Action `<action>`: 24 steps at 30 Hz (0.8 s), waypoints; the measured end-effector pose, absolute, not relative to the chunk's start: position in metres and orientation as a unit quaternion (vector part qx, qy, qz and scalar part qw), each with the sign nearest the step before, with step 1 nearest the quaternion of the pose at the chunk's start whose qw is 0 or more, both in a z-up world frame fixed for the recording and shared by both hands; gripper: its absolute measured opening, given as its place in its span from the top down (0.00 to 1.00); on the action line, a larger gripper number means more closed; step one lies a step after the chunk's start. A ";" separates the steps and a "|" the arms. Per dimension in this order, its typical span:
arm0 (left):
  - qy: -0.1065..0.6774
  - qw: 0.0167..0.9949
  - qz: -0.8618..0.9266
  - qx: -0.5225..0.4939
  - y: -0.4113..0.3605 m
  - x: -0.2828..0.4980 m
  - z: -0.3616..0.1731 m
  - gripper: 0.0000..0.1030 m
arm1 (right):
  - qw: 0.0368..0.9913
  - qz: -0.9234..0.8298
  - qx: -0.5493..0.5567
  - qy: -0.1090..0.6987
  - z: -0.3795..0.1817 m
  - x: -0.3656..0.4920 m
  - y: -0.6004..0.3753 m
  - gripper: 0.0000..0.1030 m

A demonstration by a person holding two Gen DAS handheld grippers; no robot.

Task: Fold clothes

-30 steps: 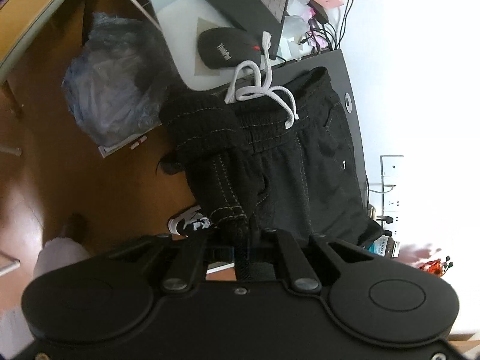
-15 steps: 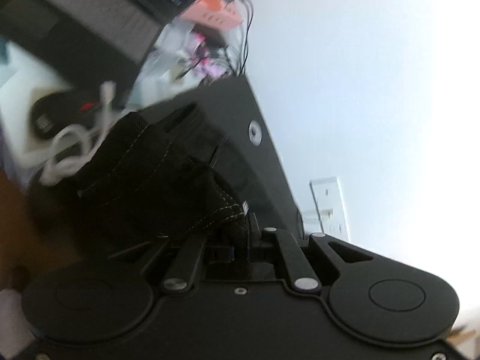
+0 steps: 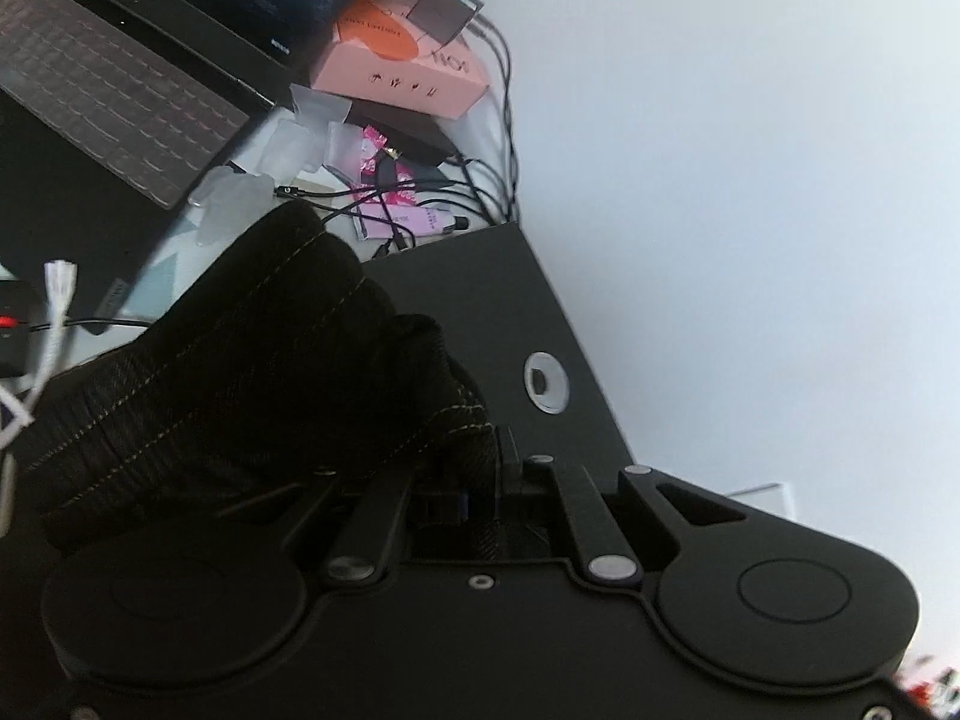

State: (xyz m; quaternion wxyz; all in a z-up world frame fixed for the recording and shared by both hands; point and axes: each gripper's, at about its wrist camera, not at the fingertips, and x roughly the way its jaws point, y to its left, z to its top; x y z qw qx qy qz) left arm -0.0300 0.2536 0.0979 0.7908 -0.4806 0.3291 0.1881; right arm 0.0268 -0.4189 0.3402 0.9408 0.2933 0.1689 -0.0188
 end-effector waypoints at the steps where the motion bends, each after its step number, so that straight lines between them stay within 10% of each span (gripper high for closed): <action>1: 0.335 0.790 0.195 -0.475 0.250 -0.023 0.093 0.94 | 0.941 -0.017 0.288 0.178 0.332 0.038 -0.418 0.95; 9: 0.378 0.775 0.243 -0.444 0.239 0.030 0.052 0.90 | 0.942 -0.001 0.230 0.243 0.286 0.092 -0.401 0.95; 12: 0.415 0.757 0.237 -0.446 0.242 0.054 0.039 0.47 | 0.946 -0.009 0.204 0.252 0.274 0.106 -0.395 0.93; 13: 0.426 0.749 0.231 -0.451 0.244 0.061 0.038 0.33 | 0.946 -0.011 0.194 0.259 0.273 0.111 -0.394 0.90; 19: 0.382 0.790 0.165 -0.450 0.254 0.064 0.093 0.27 | 0.939 0.022 0.086 0.331 0.266 0.140 -0.361 0.40; 24: 0.363 0.827 0.136 -0.408 0.251 0.023 0.135 0.24 | 0.922 0.089 -0.030 0.376 0.259 0.145 -0.315 0.34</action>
